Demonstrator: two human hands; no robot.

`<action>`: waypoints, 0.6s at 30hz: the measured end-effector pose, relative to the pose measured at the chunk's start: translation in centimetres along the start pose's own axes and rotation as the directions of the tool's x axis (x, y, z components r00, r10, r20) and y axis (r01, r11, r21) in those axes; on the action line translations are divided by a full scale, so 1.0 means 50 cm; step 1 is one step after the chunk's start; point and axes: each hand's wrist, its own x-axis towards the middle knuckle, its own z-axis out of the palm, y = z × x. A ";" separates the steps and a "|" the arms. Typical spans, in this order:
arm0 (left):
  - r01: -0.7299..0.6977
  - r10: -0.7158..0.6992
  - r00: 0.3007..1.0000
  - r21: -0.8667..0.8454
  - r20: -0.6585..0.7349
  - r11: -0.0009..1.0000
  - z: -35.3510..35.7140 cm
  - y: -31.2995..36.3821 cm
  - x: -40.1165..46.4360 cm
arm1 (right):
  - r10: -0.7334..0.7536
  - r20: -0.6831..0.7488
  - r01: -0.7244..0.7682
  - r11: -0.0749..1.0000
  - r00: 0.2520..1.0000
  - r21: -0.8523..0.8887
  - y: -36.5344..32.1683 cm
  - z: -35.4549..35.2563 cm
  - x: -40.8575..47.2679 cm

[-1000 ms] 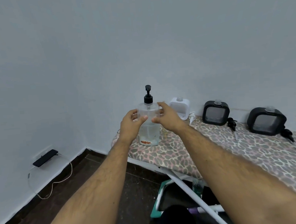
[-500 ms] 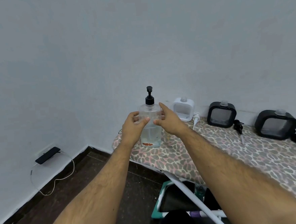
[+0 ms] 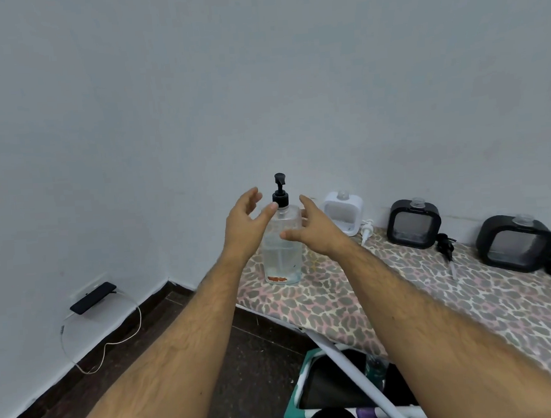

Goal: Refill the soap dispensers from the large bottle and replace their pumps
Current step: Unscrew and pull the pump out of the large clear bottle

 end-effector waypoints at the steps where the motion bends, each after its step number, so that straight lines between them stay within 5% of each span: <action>1: -0.009 0.009 1.000 -0.013 0.019 1.000 0.000 0.012 0.011 | -0.004 0.002 0.004 1.000 1.000 -0.004 -0.002 0.001 0.002; 7: 0.008 0.001 0.968 -0.034 0.251 0.999 0.015 0.042 0.039 | -0.045 -0.088 0.040 0.997 0.995 -0.060 0.004 0.011 0.009; 18: -0.008 0.029 0.971 -0.088 0.237 0.996 0.034 0.026 0.037 | -0.037 -0.032 0.039 0.998 0.999 0.056 0.027 0.001 -0.001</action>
